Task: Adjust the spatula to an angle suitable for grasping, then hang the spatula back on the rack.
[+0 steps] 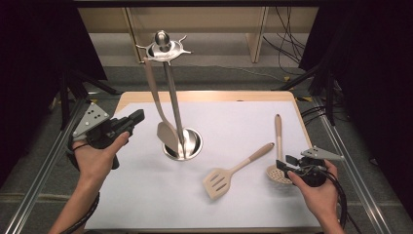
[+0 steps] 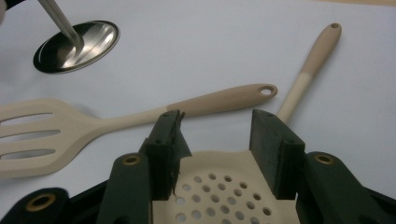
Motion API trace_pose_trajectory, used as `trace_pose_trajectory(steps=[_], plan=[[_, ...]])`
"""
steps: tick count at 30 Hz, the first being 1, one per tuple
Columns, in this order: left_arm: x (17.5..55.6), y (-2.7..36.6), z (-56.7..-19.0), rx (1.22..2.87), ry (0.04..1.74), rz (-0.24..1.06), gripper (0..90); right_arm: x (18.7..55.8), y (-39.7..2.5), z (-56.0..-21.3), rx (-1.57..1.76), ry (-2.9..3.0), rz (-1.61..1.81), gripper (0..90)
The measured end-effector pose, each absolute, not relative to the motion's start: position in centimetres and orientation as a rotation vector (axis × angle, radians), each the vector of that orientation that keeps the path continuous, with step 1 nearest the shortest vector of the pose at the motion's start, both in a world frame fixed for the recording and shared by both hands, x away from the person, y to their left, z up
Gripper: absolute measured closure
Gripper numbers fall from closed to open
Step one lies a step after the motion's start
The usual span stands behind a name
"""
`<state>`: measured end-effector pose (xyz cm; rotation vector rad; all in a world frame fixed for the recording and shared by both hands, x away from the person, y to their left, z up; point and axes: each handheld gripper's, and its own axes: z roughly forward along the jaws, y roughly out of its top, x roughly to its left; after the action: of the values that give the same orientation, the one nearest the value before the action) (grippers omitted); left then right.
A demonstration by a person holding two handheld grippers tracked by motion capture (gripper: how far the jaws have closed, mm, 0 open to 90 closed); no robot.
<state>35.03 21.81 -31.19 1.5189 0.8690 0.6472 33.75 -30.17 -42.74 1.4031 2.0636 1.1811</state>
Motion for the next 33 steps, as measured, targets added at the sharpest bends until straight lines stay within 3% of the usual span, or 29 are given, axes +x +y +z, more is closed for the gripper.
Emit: trace_pose_trajectory(steps=[28, 33], plan=[[34.5, 21.34, -31.12, 1.529, 0.857, 0.633, 87.7, 33.66, -29.88, -42.81, 1.435, 2.06, 1.209, 54.1], [34.93, 21.32, -30.94, 1.518, 0.839, 0.619, 84.2, 33.96, -30.29, -42.9, 1.406, 2.063, 1.185, 54.1]])
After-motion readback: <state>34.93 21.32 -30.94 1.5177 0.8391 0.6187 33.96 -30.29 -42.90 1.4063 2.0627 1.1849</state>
